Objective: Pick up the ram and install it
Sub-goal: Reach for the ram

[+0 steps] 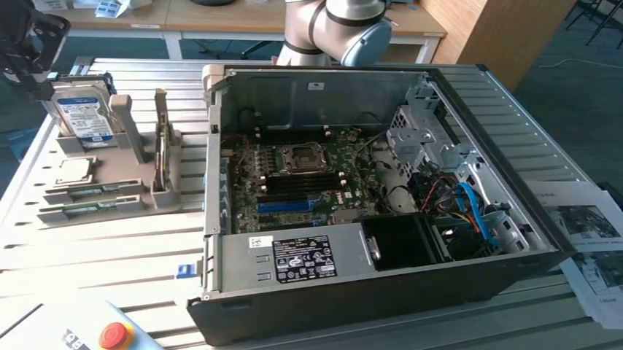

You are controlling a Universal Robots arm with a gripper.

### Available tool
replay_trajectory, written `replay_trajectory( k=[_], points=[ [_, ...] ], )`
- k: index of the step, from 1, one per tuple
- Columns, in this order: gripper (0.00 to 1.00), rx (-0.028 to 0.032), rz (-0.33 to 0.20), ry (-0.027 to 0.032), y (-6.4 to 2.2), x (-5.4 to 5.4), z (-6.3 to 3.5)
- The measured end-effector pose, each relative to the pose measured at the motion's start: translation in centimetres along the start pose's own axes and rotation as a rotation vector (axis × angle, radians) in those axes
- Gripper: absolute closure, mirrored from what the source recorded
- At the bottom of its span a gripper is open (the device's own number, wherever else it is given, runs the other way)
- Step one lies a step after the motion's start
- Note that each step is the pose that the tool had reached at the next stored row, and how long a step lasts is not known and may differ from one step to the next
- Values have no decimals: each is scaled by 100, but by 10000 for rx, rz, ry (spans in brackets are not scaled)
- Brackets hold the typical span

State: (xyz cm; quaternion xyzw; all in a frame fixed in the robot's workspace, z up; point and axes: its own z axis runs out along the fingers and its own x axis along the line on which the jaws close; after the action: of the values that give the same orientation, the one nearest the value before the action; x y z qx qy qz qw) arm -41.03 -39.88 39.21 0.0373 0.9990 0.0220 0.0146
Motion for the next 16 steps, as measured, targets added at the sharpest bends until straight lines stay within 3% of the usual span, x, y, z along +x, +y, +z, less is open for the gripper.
replay_trajectory(
  k=[8,16],
  points=[
    [90,-1,0,0,-1,22,0],
    [90,-1,0,-1,51,26,2]
  ],
)
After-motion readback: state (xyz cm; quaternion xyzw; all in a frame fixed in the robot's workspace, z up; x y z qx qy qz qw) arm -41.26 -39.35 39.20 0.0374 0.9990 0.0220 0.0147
